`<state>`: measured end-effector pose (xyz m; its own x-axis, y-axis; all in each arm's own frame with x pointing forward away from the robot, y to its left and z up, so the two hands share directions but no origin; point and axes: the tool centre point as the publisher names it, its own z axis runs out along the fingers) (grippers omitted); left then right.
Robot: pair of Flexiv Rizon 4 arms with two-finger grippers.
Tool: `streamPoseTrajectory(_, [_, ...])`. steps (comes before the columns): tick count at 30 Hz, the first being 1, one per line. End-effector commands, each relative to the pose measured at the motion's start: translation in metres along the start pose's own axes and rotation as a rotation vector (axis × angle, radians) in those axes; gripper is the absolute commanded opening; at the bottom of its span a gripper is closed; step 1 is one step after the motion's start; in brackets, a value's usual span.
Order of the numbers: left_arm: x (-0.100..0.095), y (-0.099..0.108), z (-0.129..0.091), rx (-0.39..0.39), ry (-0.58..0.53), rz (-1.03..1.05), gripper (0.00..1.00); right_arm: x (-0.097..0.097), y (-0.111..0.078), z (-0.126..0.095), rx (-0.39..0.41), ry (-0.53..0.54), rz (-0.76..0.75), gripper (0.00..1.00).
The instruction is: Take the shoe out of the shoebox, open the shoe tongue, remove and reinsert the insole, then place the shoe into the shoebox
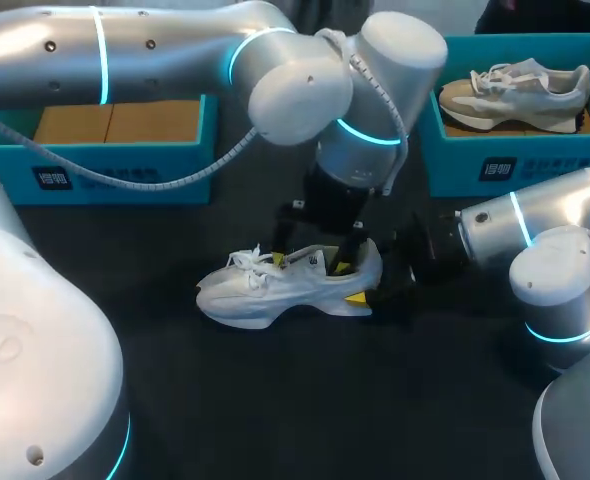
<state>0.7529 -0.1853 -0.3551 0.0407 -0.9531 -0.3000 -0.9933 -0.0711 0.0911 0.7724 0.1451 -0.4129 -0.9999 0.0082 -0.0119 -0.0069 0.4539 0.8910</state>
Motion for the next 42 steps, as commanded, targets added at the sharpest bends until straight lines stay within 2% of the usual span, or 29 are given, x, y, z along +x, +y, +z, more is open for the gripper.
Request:
streamPoseTrajectory(1, [-0.017,0.005,-0.002,0.000,0.020,-0.009,1.00,0.000,0.000,0.001,0.002,-0.001,-0.001,0.00])
streamPoseTrajectory(10, [-0.039,0.009,-0.007,-0.040,0.063,-0.019,1.00,0.000,0.000,0.001,0.002,-0.001,-0.001,0.00])
streamPoseTrajectory(11, [-0.041,0.009,-0.007,-0.045,0.069,-0.021,0.97,0.000,0.000,0.001,0.002,-0.001,-0.001,0.00])
streamPoseTrajectory(12, [-0.043,0.008,-0.008,-0.056,0.078,-0.019,0.75,0.000,0.000,0.001,0.002,-0.001,-0.001,0.00])
streamPoseTrajectory(13, [-0.045,0.008,-0.008,-0.063,0.088,-0.016,0.45,0.000,0.000,0.001,0.002,-0.001,-0.001,0.00])
streamPoseTrajectory(14, [-0.047,0.008,-0.008,-0.062,0.089,-0.017,0.30,0.000,0.000,0.001,0.002,-0.001,-0.001,0.00])
streamPoseTrajectory(16, [-0.051,0.007,-0.009,-0.064,0.096,-0.020,0.17,0.000,0.000,0.001,0.002,-0.001,-0.001,0.00])
streamPoseTrajectory(17, [-0.052,0.006,-0.009,-0.066,0.099,-0.020,0.00,0.000,0.000,0.001,0.002,-0.001,-0.001,0.00])
streamPoseTrajectory(36, [-0.098,-0.001,-0.016,-0.102,0.207,-0.006,0.00,0.000,0.000,0.001,0.002,-0.001,-0.001,0.00])
streamPoseTrajectory(42, [-0.104,-0.001,-0.014,-0.111,0.213,-0.011,0.00,0.000,0.000,0.001,0.002,-0.001,-0.001,0.00])
